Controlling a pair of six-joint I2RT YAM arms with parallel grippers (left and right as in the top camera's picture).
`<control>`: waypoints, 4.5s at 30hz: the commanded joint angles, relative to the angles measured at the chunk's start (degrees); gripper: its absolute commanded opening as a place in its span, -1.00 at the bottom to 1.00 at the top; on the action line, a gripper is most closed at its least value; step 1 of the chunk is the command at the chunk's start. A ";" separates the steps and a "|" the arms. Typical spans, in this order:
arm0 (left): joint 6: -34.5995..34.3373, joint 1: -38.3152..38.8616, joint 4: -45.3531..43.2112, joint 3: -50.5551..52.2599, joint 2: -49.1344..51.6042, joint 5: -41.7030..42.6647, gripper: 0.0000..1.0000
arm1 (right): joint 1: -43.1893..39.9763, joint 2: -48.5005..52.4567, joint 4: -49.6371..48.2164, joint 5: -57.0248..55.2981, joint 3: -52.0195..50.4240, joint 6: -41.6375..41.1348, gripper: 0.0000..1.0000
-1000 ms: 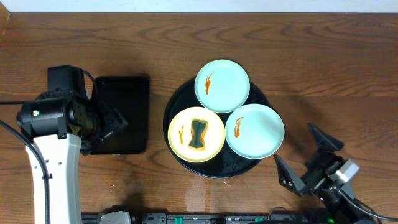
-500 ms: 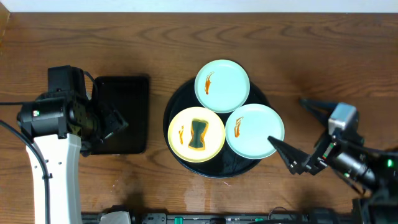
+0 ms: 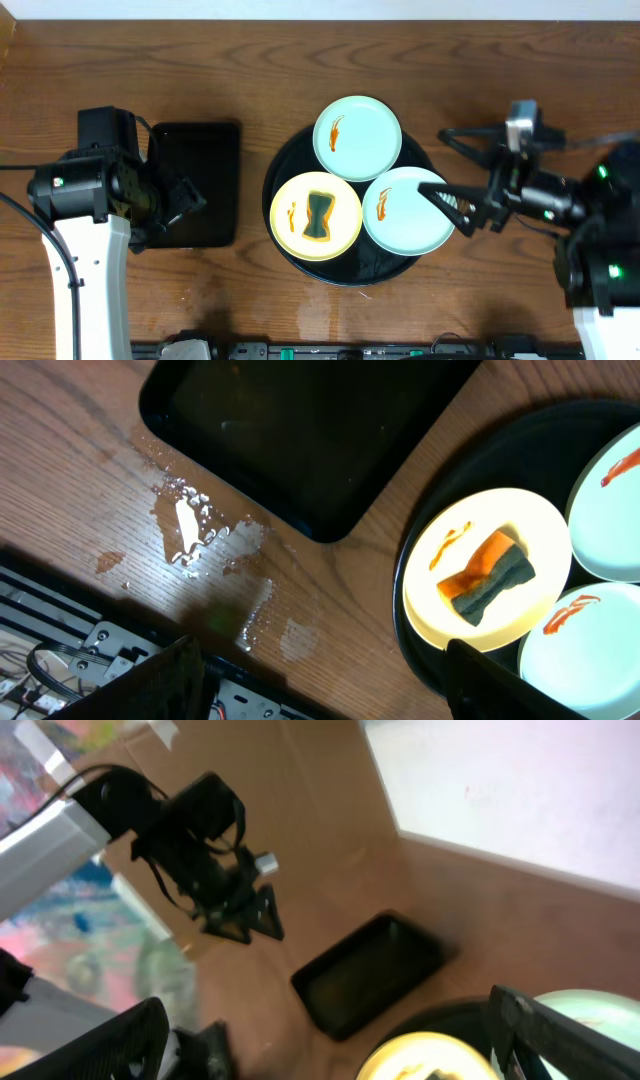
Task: Clean dirty plates on tray and stack at the side
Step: 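Move the right gripper to the cream plate's rim and grasp it, then reach the left gripper back to the sponge on the cream plate and grasp it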
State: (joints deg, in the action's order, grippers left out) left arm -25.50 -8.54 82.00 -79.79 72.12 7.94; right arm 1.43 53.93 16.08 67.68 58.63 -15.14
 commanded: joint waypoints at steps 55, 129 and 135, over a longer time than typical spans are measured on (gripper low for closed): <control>-0.33 -0.24 -0.17 0.20 0.22 -0.92 0.54 | 35.58 68.94 47.34 -64.24 37.57 -0.59 -0.29; 12.63 24.13 -28.17 14.16 29.27 21.59 0.42 | 34.71 68.98 41.16 -59.34 30.64 5.75 -0.98; 12.76 26.86 -29.94 14.16 29.35 21.55 0.37 | 33.99 68.98 43.47 -63.25 32.13 5.79 -0.98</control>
State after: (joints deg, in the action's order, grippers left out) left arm -13.41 17.12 52.42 -66.00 101.19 29.28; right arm 35.68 122.41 59.09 7.86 89.14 -9.87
